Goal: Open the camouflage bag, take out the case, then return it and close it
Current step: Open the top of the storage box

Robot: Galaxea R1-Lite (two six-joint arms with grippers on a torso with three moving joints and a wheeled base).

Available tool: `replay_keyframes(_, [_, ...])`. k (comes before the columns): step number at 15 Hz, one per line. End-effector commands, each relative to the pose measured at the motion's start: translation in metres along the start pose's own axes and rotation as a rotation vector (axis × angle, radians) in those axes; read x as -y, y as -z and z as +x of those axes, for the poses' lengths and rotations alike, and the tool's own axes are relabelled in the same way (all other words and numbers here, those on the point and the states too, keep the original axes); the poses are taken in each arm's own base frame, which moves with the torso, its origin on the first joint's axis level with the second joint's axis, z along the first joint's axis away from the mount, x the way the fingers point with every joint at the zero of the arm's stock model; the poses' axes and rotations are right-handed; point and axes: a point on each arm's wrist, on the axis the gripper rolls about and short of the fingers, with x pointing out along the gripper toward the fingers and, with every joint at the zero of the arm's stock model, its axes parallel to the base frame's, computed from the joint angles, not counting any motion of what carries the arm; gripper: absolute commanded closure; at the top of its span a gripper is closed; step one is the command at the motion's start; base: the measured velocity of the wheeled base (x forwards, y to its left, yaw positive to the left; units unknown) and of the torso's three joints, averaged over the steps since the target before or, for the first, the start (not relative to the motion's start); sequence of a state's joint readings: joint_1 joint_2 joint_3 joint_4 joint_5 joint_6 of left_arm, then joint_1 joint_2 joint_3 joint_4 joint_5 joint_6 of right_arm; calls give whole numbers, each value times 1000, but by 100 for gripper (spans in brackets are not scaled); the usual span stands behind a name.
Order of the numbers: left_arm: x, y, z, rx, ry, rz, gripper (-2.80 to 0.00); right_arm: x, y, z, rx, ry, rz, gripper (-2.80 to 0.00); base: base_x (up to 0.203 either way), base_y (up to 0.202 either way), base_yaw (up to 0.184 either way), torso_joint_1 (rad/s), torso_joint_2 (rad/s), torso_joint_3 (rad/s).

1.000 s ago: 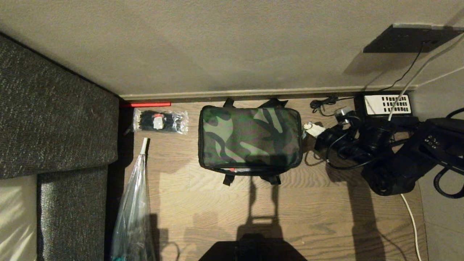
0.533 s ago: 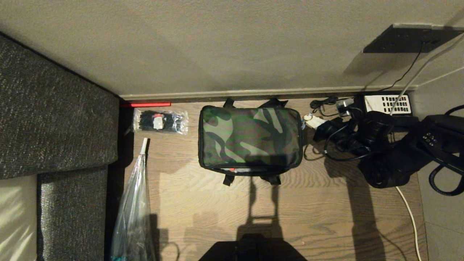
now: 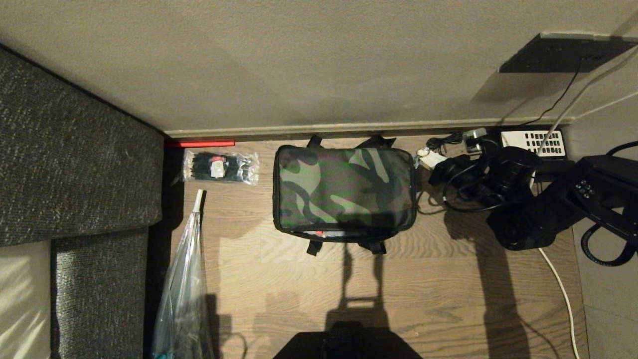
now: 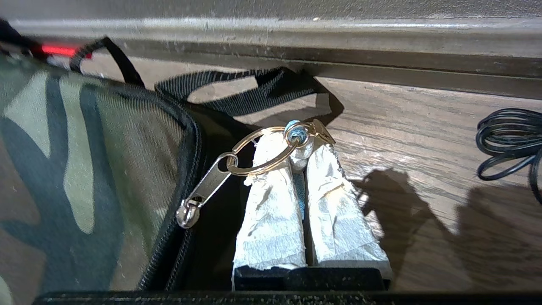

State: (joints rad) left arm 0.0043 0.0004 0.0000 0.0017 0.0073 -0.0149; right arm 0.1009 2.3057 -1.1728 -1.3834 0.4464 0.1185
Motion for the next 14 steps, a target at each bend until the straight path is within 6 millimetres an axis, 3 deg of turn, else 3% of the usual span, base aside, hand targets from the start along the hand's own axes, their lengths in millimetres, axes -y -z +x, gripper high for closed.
replay_keyframes(1, [0,1,0,-1,-1,0,0,-1,-6,2,23,-7,16,0,0,0,0,0,0,0])
replay_keyframes(5, [0,1,0,-1,-1,0,0,1,-15,7,59,20,48,0,0,0,0,0,0,0])
replay_keyframes(10, [0,1,0,-1,-1,0,0,-1,-5,3,17,45,51,0,0,0,0,0,0,0])
replay_keyframes(11, [0,1,0,-1,-1,0,0,-1,-3,2,2,48,38,-280,0,0,0,0,0,0])
replay_keyframes(14, [0,1,0,-1,-1,0,0,-2,4,-5,-24,52,38,-280,0,0,0,0,0,0])
